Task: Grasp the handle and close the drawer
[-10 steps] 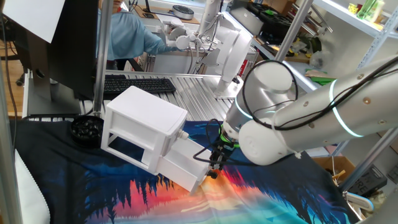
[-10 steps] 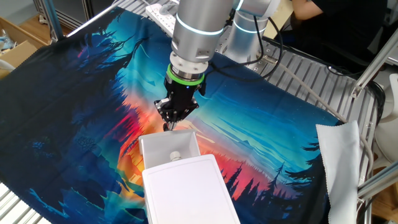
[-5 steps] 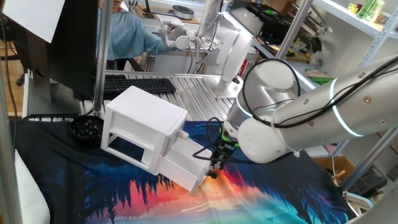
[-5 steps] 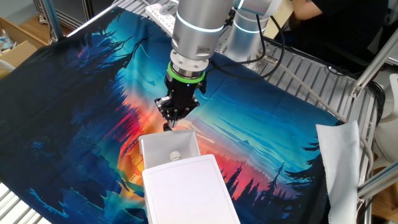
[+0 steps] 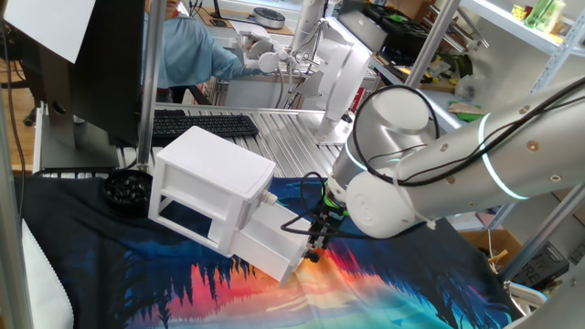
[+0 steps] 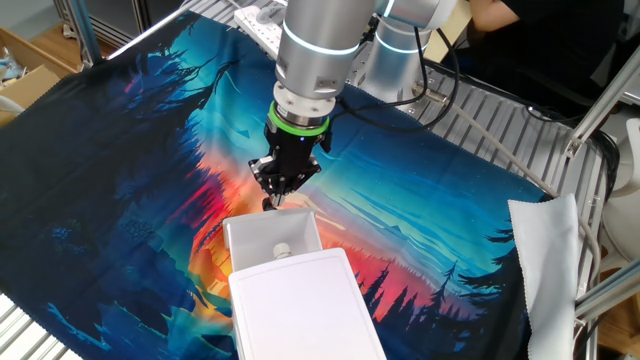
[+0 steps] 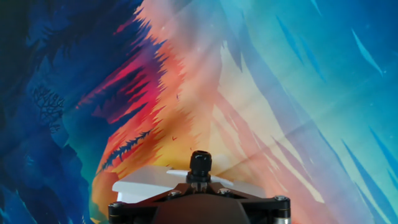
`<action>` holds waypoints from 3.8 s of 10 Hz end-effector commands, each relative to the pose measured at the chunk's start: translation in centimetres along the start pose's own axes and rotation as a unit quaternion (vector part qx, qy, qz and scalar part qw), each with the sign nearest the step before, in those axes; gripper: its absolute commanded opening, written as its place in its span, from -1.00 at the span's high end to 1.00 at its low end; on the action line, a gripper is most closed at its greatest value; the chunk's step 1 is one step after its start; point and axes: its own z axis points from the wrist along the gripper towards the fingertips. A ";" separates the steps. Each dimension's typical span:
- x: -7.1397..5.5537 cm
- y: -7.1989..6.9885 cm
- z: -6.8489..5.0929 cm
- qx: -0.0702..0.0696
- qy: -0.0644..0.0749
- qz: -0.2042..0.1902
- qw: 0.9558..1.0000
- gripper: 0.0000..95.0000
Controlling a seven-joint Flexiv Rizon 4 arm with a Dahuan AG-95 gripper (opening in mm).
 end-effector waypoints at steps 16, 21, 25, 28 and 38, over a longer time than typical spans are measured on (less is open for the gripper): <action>0.1 0.0 0.2 0.025 -0.014 0.051 0.998 1.00; 0.1 0.0 0.2 0.030 -0.013 0.057 0.998 1.00; 0.1 0.0 0.2 0.034 -0.016 0.058 0.998 1.00; 0.1 0.0 0.2 0.034 -0.017 0.047 0.998 1.00; -2.1 1.4 0.5 0.041 -0.022 0.071 0.996 1.00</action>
